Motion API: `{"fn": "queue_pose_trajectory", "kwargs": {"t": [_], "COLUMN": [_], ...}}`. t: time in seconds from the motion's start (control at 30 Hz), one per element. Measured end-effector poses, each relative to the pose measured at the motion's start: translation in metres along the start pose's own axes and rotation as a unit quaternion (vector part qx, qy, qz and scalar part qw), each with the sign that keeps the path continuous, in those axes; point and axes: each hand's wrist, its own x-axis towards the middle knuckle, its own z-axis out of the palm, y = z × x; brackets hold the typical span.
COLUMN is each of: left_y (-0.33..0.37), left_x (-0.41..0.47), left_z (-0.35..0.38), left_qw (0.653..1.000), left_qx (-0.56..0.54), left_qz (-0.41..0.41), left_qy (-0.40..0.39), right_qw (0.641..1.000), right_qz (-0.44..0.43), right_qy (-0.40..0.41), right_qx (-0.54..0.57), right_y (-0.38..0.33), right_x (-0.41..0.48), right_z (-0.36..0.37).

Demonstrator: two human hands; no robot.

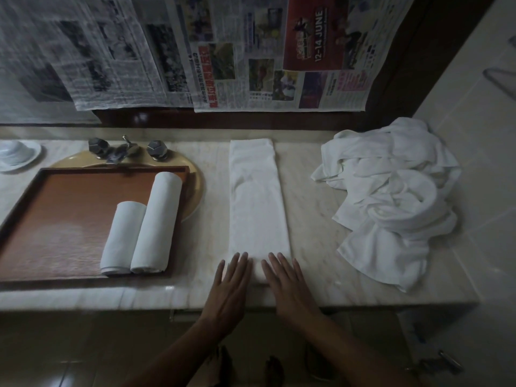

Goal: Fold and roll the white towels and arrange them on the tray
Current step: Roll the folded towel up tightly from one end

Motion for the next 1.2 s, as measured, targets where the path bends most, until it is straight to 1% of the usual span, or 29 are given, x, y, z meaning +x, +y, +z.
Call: {"fn": "queue_pose_trajectory", "kwargs": {"t": [0.1,0.2,0.27,0.37,0.43,0.5,0.57,0.63,0.73,0.8,0.87,0.97,1.0,1.03,1.07,1.1,1.13,1.17,1.2], "left_y": [-0.018,-0.032,-0.033,-0.031,-0.032,-0.035,-0.039,-0.036,-0.028,-0.024,-0.023,-0.021,-0.017,-0.013,-0.009,-0.004,0.003,0.01,0.015], "left_x": [0.013,0.015,0.008,-0.009,-0.019,-0.025,-0.028,-0.026,-0.013,-0.007,-0.003,0.006,0.008,0.008,0.007,0.004,0.0,-0.003,-0.004], "left_z": [-0.005,-0.009,-0.013,-0.025,-0.032,-0.033,-0.03,-0.03,-0.039,-0.044,-0.047,-0.043,-0.043,-0.042,-0.038,-0.033,-0.028,-0.023,-0.018], "left_qw": [0.999,0.996,0.993,0.984,0.975,0.964,0.952,0.937,0.909,0.897,0.885,0.875,0.876,0.888,0.914,0.942,0.965,0.982,0.993], "left_qx": [-0.008,-0.035,-0.074,-0.159,-0.209,-0.256,-0.295,-0.333,-0.374,-0.387,-0.397,-0.389,-0.374,-0.339,-0.281,-0.215,-0.161,-0.119,-0.088], "left_qz": [0.035,0.053,0.059,0.053,0.027,-0.009,-0.04,-0.082,-0.164,-0.199,-0.229,-0.281,-0.299,-0.309,-0.292,-0.245,-0.183,-0.119,-0.061], "left_qy": [-0.023,-0.058,-0.063,-0.064,-0.066,-0.071,-0.075,-0.072,-0.08,-0.082,-0.081,-0.067,-0.051,-0.019,0.034,0.079,0.094,0.083,0.049], "right_qw": [1.0,0.999,0.996,0.989,0.971,0.946,0.933,0.928,0.932,0.949,0.97,0.981,0.984,0.988,0.99,0.992,0.994,0.995,0.996], "right_qz": [-0.004,0.0,-0.001,0.007,0.053,0.107,0.127,0.133,0.153,0.151,0.108,0.035,0.029,0.028,0.025,0.022,0.02,0.017,0.013], "right_qy": [0.008,0.01,0.01,-0.013,-0.046,-0.059,-0.063,-0.048,-0.007,0.044,0.103,0.152,0.145,0.128,0.111,0.094,0.077,0.065,0.056], "right_qx": [-0.007,0.049,0.094,0.146,0.229,0.302,0.329,0.344,0.33,0.274,0.193,0.112,0.097,0.086,0.078,0.076,0.075,0.072,0.067], "right_y": [0.007,0.012,0.014,0.014,0.014,0.016,0.018,0.02,0.022,0.016,0.003,-0.013,-0.014,-0.015,-0.015,-0.014,-0.013,-0.01,-0.007], "right_x": [0.009,0.007,-0.002,-0.018,-0.027,-0.031,-0.029,-0.023,-0.014,-0.013,-0.017,-0.029,-0.032,-0.032,-0.03,-0.028,-0.025,-0.021,-0.017], "right_z": [-0.002,-0.006,-0.005,-0.014,-0.027,-0.039,-0.044,-0.043,-0.037,-0.033,-0.025,-0.006,-0.001,0.001,0.002,0.001,0.0,-0.001,-0.002]}}
